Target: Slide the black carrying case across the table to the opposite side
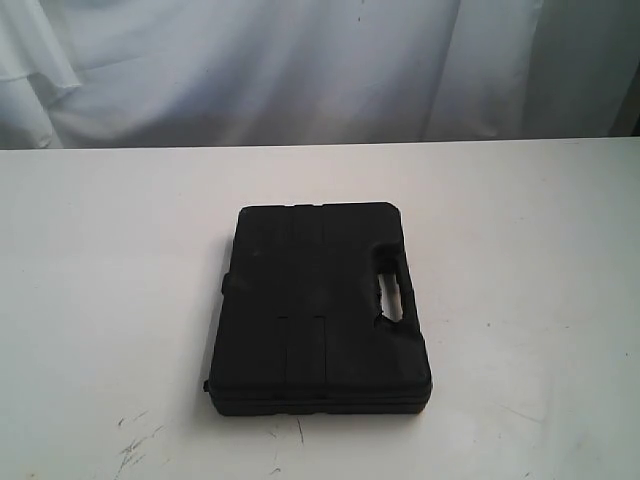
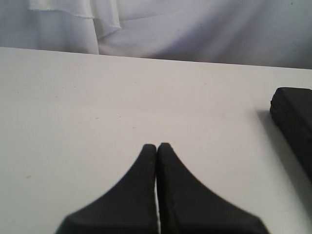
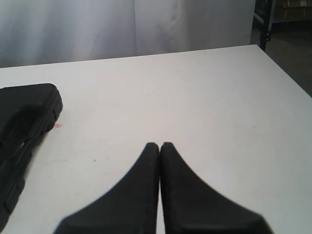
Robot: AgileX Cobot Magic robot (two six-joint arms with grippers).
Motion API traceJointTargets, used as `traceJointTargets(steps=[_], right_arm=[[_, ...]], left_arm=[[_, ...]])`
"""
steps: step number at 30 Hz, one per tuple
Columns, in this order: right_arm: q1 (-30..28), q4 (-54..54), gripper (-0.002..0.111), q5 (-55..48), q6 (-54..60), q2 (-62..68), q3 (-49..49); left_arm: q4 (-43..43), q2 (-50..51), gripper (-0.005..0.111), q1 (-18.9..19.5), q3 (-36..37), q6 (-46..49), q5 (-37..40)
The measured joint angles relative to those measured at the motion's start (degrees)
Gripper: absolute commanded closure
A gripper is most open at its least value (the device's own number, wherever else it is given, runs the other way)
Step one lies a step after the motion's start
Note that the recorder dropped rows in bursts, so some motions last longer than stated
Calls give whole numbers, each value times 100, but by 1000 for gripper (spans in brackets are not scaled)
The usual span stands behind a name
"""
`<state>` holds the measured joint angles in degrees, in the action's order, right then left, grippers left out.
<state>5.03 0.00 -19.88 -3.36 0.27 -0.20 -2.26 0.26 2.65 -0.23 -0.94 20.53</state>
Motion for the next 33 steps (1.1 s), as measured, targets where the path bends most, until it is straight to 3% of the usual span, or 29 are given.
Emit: traceJointTargets(steps=[17, 33], right_arm=[[0, 0, 108, 167, 0, 0, 0], [0, 253, 108, 4293, -135, 0, 0]], left_arm=[[0, 0, 107, 0, 0, 0, 0], [0, 0, 107, 0, 0, 0, 0]])
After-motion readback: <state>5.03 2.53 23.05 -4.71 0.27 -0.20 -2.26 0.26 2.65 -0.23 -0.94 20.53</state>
